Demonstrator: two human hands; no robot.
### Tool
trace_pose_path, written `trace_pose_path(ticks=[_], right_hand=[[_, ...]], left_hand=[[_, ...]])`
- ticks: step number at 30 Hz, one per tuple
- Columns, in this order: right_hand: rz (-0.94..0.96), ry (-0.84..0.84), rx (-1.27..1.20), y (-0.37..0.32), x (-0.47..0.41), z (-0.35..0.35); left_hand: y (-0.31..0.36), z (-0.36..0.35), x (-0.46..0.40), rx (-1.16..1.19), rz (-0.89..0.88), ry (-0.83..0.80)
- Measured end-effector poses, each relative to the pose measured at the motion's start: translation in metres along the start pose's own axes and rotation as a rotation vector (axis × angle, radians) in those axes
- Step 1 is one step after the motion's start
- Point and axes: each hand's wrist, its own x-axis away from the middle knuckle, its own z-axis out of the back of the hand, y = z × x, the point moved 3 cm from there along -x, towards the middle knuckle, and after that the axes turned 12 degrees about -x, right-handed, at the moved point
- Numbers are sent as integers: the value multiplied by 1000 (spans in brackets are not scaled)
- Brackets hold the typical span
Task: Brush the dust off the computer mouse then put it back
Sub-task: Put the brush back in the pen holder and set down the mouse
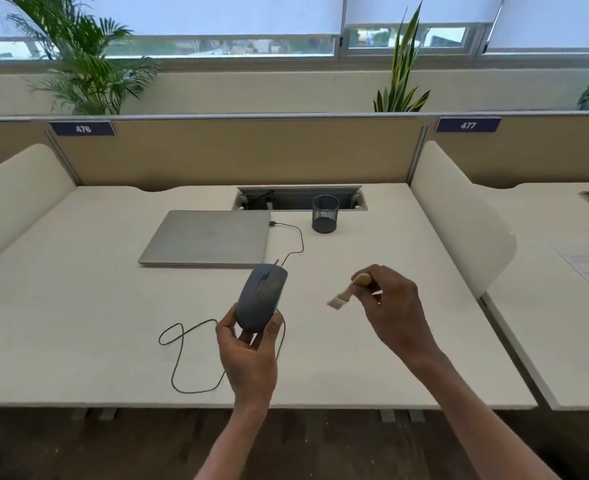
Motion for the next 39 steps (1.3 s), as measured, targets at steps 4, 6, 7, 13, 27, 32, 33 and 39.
trace_pose_path(ticks=[4, 6, 7, 13, 27, 32, 33, 39], right_hand=[[48, 65, -15, 7, -42, -3], [60, 71, 0, 12, -66, -5], [62, 69, 3, 17, -78, -7], [123, 97, 32, 50, -153, -15], [112, 77, 100, 156, -325, -77], [95, 10, 266, 193, -353, -103], [85, -2, 277, 200, -357, -107], [93, -132, 310, 220, -363, -126]], left_hand=[[-4, -17, -19, -2, 6, -3], [-5, -28, -25, -6, 19, -14], [-7, -33, -29, -9, 27, -10], [-6, -68, -48, -1, 66, 60], [-23, -137, -85, -23, 115, 135], [-28, -152, -91, -24, 135, 132], [-29, -155, -92, -21, 141, 131], [-32, -166, -97, -9, 154, 132]])
